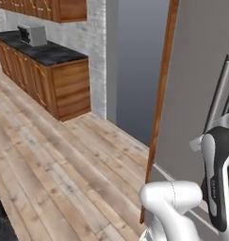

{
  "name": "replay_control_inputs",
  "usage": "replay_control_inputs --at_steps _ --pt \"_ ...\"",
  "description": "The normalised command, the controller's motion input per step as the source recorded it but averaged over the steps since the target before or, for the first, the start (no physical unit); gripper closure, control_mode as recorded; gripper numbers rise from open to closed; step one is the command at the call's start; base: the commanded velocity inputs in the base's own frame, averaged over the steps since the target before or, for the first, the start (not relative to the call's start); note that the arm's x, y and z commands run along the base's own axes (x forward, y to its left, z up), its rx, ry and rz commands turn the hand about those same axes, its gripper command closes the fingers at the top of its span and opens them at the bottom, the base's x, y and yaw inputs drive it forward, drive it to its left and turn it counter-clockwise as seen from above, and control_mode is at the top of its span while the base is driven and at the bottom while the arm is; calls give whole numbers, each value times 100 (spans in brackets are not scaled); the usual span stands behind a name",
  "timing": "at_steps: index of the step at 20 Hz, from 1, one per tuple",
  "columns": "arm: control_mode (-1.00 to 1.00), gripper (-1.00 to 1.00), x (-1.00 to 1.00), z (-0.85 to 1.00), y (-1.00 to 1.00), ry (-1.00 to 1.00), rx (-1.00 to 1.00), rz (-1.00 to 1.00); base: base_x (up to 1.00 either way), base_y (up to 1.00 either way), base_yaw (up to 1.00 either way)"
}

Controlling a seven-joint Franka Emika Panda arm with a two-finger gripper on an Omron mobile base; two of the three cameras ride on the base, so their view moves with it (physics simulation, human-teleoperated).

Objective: Place one of the steaks on the plate and the other in the bowl. Then place the bowl in the fridge.

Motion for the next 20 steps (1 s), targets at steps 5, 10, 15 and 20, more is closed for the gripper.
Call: replay_control_inputs --at_steps 5,10,15,20 --pt "100 -100 0 0 0 0 0 0 1 -15 -65" --pt "100 -100 0 0 0 0 0 0 -1 0 -80" --pt "100 -100 0 0 0 0 0 0 0 0 -83" --pt "100 -100 0 0 0 0 0 0 -11 0 -83"
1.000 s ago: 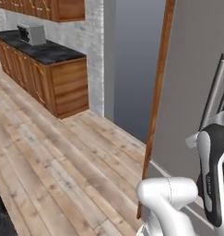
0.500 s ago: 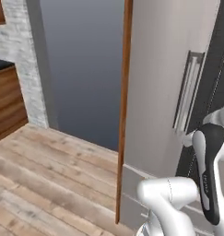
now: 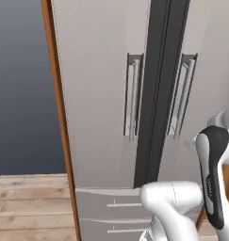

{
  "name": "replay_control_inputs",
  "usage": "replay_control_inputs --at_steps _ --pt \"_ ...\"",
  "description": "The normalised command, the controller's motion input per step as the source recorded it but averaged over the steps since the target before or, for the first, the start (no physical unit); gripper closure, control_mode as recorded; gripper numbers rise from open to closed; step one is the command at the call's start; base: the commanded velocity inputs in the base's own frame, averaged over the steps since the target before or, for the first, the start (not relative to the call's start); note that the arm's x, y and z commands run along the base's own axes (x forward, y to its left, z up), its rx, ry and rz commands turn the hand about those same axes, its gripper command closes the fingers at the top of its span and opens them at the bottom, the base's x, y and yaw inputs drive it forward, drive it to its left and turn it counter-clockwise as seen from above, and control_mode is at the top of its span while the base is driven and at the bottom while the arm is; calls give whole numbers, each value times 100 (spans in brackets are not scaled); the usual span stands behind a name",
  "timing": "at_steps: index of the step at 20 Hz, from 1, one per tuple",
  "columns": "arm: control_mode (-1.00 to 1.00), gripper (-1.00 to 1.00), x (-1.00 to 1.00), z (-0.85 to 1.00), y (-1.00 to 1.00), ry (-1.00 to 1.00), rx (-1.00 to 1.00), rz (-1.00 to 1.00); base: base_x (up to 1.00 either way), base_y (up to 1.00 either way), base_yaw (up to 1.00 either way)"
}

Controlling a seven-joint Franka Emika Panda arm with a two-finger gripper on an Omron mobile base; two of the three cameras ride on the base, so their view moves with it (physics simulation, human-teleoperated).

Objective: Place one of the steaks on the plate and the other in the bowl. Then place the bowl in the fridge.

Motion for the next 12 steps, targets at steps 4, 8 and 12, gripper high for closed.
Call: replay_control_inputs --at_steps 4,8,12 --pt "100 -100 0 0 0 0 0 0 -9 13 -77" --pt "100 -100 0 0 0 0 0 0 0 27 -24" --pt "100 -100 0 0 0 0 0 0 -6 0 1"
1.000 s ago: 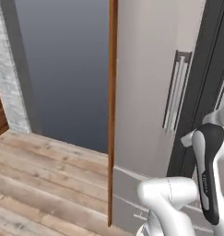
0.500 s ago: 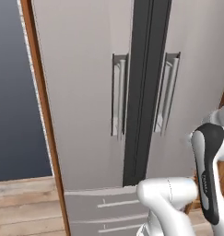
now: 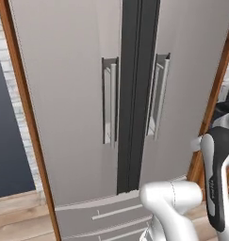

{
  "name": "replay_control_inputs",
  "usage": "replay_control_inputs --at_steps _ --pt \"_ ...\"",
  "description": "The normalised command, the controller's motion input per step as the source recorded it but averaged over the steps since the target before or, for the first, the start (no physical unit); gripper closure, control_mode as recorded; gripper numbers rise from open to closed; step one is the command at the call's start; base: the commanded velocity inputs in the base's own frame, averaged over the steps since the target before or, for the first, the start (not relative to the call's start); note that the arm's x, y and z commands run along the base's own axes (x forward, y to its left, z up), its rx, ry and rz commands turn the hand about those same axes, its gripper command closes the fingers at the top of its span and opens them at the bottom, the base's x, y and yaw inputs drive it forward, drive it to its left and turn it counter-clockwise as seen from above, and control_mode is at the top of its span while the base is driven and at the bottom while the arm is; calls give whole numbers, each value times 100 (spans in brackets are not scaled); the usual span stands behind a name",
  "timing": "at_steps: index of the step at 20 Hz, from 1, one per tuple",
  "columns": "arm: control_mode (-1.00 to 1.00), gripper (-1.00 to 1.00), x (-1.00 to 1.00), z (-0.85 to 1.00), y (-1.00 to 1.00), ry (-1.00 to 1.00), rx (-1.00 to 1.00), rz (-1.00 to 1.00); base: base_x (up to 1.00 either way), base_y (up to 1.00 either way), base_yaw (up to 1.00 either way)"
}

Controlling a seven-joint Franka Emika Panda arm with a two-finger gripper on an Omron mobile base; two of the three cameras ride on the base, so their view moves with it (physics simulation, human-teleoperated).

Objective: Place one of the steaks on the plate and the other in the bowl. Then place the bowl in the fridge.

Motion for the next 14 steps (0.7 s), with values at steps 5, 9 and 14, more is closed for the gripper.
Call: replay_control_inputs --at_steps 5,9,14 --pt "100 -100 0 0 0 0 0 0 -60 19 17" --pt "100 -100 0 0 0 0 0 0 -24 -3 12" --pt "100 -100 0 0 0 0 0 0 0 -55 0"
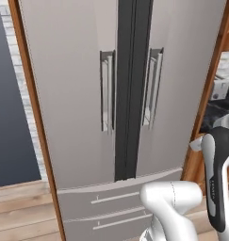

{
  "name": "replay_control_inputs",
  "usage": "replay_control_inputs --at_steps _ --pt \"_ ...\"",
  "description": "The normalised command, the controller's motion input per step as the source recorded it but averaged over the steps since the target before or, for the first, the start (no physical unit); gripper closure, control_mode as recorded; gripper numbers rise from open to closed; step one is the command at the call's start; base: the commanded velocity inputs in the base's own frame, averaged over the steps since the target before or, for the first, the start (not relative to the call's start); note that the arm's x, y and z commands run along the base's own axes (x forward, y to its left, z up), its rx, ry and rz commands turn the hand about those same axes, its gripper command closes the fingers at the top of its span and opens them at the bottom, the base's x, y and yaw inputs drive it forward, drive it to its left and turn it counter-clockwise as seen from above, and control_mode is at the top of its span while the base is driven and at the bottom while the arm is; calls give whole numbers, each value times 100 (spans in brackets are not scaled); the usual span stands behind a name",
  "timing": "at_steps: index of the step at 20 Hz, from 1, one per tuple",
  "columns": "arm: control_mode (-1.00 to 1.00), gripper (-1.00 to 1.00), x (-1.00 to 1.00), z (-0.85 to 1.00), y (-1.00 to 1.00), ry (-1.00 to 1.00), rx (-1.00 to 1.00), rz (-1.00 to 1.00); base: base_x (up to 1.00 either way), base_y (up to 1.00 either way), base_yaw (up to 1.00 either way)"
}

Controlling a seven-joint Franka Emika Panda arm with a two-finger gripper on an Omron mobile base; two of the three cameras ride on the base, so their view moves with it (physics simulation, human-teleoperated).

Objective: Place one of the steaks on the plate and the other in the bowl. Then place the bowl in the fridge.

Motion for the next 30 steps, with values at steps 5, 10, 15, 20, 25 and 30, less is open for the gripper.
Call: replay_control_inputs --at_steps 5,10,15,20,25,30 --pt "100 -100 0 0 0 0 0 0 0 -62 0" --pt "100 -100 0 0 0 0 0 0 0 -41 0" --pt "100 -100 0 0 0 0 0 0 0 -58 0" --pt "100 -100 0 0 0 0 0 0 0 -38 3" --pt "100 100 0 0 0 0 0 0 -7 2 0" --pt "100 100 0 0 0 0 0 0 -46 50 0"
